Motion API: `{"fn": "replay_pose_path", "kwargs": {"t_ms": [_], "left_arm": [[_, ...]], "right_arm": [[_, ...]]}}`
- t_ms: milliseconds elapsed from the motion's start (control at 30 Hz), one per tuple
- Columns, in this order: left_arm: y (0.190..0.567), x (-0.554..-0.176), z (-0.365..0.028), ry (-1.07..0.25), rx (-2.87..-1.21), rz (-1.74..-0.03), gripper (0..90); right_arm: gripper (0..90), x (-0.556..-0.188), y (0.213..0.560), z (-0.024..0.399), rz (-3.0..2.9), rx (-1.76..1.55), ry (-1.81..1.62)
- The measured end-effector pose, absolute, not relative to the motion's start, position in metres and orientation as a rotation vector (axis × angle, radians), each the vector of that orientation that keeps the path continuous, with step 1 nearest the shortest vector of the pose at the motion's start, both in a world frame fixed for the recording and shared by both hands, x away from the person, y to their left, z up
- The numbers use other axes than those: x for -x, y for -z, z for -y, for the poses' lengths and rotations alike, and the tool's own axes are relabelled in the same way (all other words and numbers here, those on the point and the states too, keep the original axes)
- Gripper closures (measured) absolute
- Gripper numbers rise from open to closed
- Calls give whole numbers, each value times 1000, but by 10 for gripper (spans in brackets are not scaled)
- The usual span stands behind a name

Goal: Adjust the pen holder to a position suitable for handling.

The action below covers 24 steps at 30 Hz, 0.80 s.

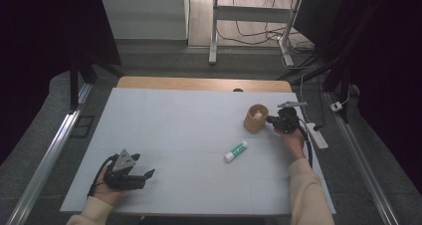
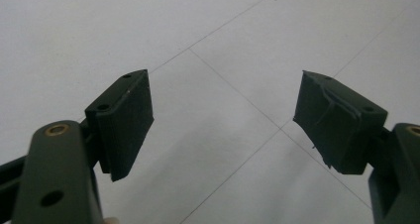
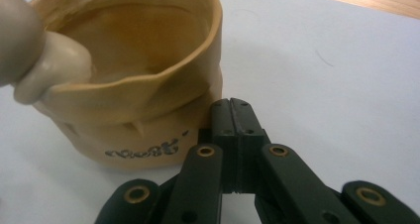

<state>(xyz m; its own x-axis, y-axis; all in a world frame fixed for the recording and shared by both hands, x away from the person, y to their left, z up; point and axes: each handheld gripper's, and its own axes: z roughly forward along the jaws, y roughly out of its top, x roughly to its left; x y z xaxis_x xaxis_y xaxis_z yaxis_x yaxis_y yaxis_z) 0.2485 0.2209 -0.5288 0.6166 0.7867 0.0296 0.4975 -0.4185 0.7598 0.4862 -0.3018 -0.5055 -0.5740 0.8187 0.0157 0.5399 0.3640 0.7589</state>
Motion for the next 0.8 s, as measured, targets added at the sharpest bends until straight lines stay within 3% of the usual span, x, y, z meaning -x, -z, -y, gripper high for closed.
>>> {"fn": "replay_pose_path", "kwargs": {"t_ms": [800], "left_arm": [[530, -248, -219, -497, -2115, -993, 227]], "right_arm": [[898, -484, 506, 275, -2319, -1085, -1032]]}}
